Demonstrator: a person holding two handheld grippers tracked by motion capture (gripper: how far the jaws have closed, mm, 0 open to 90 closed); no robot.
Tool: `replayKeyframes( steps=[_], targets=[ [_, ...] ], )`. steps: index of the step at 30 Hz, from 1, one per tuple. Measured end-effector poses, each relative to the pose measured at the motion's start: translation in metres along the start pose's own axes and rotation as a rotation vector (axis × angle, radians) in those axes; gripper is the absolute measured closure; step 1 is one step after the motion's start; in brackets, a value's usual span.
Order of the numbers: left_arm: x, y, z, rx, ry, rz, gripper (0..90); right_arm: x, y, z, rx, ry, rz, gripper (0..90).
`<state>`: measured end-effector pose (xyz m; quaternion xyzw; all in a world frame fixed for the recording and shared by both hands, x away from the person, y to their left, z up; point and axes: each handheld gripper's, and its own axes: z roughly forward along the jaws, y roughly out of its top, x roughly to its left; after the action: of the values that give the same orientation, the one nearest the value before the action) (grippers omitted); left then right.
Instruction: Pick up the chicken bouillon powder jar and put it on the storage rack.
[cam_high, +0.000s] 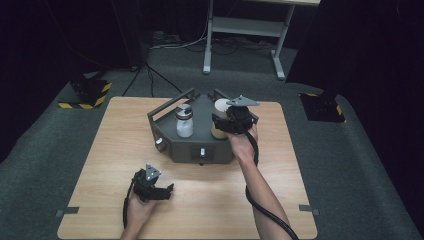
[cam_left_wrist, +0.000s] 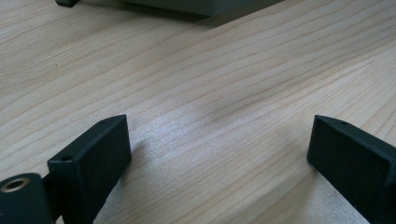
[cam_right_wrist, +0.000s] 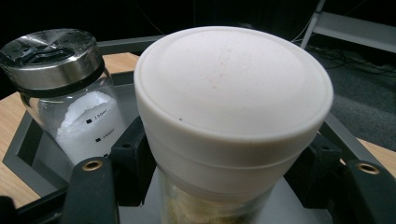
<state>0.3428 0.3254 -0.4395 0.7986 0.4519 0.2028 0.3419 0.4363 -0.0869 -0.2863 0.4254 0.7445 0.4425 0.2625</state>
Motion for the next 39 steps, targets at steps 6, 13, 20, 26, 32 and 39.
replayKeyframes(
  steps=[6,13,20,26,32,39],
  targets=[
    [0.0,0.0,0.0,0.0,0.0,0.0,6.3,0.002,0.0,0.001,-0.001,-0.005,0.013,32.7],
    [0.0,0.0,0.0,0.0,0.0,0.0,6.3,0.004,0.001,0.001,-0.006,-0.012,0.021,24.6],
    [0.0,0.0,0.0,-0.001,0.001,-0.001,6.6,0.002,-0.002,0.0,-0.006,-0.021,0.037,21.1],
    [0.0,0.0,0.0,-0.003,0.001,-0.002,6.7,0.001,-0.005,-0.004,-0.012,-0.019,0.034,20.5],
    [0.0,0.0,0.0,-0.003,0.001,-0.003,6.7,0.001,-0.01,-0.011,-0.022,-0.023,0.019,20.6],
    [0.0,0.0,0.0,-0.002,0.001,-0.002,6.7,-0.001,-0.017,-0.018,-0.024,-0.02,0.0,20.5]
  ],
)
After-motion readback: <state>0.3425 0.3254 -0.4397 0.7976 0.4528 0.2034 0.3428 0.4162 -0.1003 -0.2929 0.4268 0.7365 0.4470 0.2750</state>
